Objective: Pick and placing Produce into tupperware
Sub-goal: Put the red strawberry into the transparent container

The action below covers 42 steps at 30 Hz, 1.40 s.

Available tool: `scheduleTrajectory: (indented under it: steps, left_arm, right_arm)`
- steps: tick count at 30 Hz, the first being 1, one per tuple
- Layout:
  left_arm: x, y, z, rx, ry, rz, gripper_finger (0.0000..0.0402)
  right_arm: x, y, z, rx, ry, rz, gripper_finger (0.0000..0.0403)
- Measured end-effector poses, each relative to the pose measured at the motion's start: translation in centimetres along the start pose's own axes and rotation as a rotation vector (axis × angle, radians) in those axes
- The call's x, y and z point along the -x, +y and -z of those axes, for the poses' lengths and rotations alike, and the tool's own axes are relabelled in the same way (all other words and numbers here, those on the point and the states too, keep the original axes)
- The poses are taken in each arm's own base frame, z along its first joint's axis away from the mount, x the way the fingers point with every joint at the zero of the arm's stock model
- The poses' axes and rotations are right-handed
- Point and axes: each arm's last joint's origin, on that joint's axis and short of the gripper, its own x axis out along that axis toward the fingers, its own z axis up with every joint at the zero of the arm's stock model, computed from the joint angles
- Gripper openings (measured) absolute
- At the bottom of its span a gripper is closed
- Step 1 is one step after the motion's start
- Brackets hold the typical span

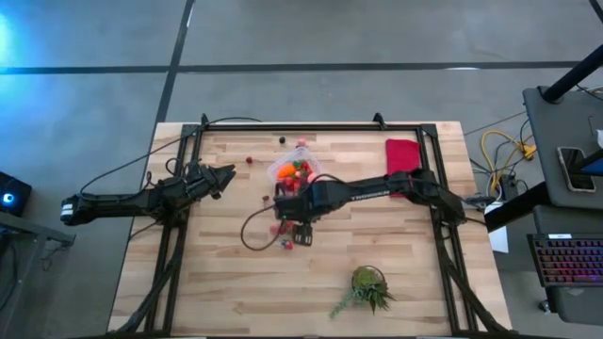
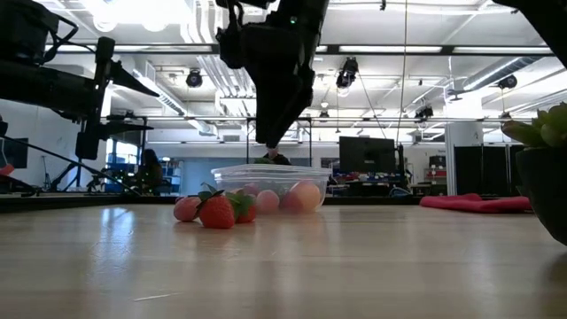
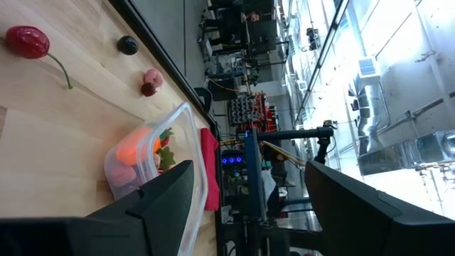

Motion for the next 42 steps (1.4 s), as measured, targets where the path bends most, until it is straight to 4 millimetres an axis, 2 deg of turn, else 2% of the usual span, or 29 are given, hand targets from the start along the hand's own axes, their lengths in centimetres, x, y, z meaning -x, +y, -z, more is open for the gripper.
scheduleTrajectory:
  steps: [6,11,14,17,20,23,27,31,33,38,42]
  left_arm:
    - [0.0,0.0,0.0,0.0,0.0,0.0,0.0255]
    - [0.0,0.0,0.0,-0.001,0.0,0.0,0.0255]
    - [0.0,0.0,0.0,0.0,0.0,-0.001,0.0255]
    - [0.0,0.0,0.0,0.0,0.0,0.0,0.0255]
    - [0.0,0.0,0.0,0.0,0.0,0.0,0.0255]
    - [0.0,0.0,0.0,0.0,0.0,0.0,0.0255]
    - [0.0,0.0,0.0,0.0,0.0,0.0,0.0255]
    - [0.0,0.0,0.0,0.0,0.0,0.0,0.0255]
    - [0.0,0.0,0.0,0.0,0.0,0.001,0.0255]
    - [0.0,0.0,0.0,0.0,0.0,-0.001,0.0255]
    - [0.0,0.0,0.0,0.0,0.0,0.0,0.0255]
  right_arm:
    - [-0.6,1.7,0.4,0.002,-0.004,-0.082,0.0232]
    - [-0.4,4.7,0.9,0.136,-0.045,-0.12,0.0232]
    - [-0.5,6.3,1.3,0.146,-0.055,-0.16,0.0232]
    - [-0.7,7.3,1.6,0.033,-0.055,-0.178,0.0232]
    - [-0.8,7.9,1.4,-0.178,-0.082,-0.196,0.0232]
    - [-0.7,7.9,1.2,-0.409,-0.094,-0.195,0.0232]
    - [-0.7,7.9,1.1,-0.615,-0.098,-0.191,0.0232]
    - [-1.4,8.0,0.8,-0.682,-0.121,-0.192,0.0232]
    - [-2.6,7.9,0.8,-0.691,-0.127,-0.146,0.0232]
    - [-5.5,7.5,0.9,-0.75,-0.028,-0.163,0.0231]
    - [-5.2,7.8,0.5,-0.759,-0.051,-0.168,0.0231]
